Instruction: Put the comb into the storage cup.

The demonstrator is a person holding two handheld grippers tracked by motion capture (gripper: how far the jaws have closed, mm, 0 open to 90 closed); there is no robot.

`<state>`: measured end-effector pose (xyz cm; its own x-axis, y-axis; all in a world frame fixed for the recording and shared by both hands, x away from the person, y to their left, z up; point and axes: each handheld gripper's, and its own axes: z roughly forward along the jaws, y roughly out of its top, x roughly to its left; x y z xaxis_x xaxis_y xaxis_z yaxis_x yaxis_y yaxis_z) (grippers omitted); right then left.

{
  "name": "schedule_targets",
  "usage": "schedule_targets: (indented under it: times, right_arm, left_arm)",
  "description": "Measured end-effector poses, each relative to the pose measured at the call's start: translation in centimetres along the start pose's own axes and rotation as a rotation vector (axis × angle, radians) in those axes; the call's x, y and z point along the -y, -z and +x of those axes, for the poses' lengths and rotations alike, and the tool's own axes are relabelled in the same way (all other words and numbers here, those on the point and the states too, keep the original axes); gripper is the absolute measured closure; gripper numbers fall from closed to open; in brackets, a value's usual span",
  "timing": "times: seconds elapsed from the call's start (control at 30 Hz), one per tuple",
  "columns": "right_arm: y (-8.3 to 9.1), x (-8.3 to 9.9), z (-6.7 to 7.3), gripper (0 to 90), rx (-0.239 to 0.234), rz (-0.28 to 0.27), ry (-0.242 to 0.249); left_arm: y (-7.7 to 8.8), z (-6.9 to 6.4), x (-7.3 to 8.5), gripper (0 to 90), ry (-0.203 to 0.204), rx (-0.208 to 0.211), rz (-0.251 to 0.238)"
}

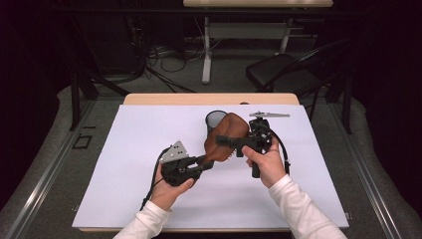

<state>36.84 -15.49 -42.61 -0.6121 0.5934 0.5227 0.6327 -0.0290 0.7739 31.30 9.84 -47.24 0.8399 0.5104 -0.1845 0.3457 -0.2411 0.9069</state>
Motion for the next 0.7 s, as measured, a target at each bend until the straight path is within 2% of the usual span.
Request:
schedule_targets:
  times: [0.33,0.7]
  right_arm:
    - [-0.15,0.01,-0.23,15.7,-0.003,0.008,-0.014]
    - [-0.17,-0.11,-0.51,20.6,-0.036,0.006,-0.048]
  left_arm:
    - [-0.04,-0.04,0.01,72.1,-0.004,0.002,-0.001]
    - [-0.01,0.05,0.05,72.1,-0.002,0.005,-0.002]
